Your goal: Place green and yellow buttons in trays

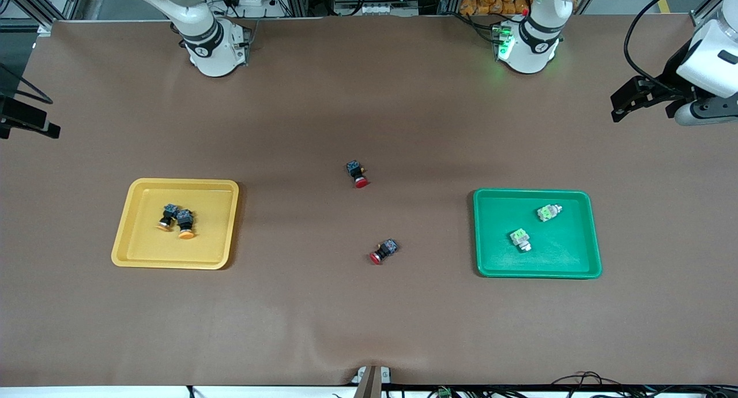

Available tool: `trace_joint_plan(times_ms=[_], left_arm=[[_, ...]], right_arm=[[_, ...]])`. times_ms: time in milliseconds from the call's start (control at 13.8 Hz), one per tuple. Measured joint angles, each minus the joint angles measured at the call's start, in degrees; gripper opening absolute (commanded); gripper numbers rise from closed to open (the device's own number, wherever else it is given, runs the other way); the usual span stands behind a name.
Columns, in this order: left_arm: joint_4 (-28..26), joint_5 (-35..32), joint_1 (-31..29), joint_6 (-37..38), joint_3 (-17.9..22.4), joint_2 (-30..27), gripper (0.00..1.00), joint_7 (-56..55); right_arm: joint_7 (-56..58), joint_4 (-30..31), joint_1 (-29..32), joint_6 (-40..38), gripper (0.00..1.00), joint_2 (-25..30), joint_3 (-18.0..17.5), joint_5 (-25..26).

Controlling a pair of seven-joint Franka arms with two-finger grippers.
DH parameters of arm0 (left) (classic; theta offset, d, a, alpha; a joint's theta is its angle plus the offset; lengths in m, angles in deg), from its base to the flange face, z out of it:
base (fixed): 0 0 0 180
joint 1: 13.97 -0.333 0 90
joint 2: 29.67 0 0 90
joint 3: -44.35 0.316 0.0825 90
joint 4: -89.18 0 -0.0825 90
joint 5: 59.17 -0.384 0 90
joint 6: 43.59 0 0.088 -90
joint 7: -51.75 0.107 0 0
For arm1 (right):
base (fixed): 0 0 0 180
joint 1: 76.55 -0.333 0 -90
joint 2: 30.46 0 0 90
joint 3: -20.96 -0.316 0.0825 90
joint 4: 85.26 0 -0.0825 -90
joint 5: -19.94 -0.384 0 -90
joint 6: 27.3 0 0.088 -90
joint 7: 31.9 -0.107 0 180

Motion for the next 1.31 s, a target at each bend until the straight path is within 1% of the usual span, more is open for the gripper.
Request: trace_joint_plan(times_ms=[73,218,290,435,798,1089,1306], left_arm=[[0.05,0.0,-0.03,-0.05,0.04,0.01,1.0,0.01],[0.15,0.0,-0.03,-0.06,0.06,0.03,1.0,0.53],[0.18,0.0,-0.03,-0.07,0.06,0.03,1.0,1.67],[0.2,0.0,-0.06,-0.08,0.09,0.05,1.0,4.27],[0.51,0.0,-0.09,0.35,0.35,0.32,1.0,5.52],[1.11,0.0,-0.1,1.11,0.45,0.33,1.0,5.52],[1.11,0.0,-0.15,1.13,0.53,0.37,1.0,5.52]], right_arm=[[0.0,2.9,0.57,2.04,1.0,2.02,-1.77,1.03],[-0.01,9.74,0.66,6.08,1.0,6.49,-3.63,1.98],[-0.01,12.55,0.74,7.37,1.0,8.34,-3.96,2.19],[0.02,15.8,1.23,8.44,1.0,10.51,-4.05,2.35],[3.26,17.1,1.86,9.34,1.0,11.0,-4.42,2.56],[3.46,17.13,1.91,9.34,1.0,11.01,-6.19,3.52],[3.46,17.31,1.94,9.34,1.0,11.06,-6.28,3.71]])
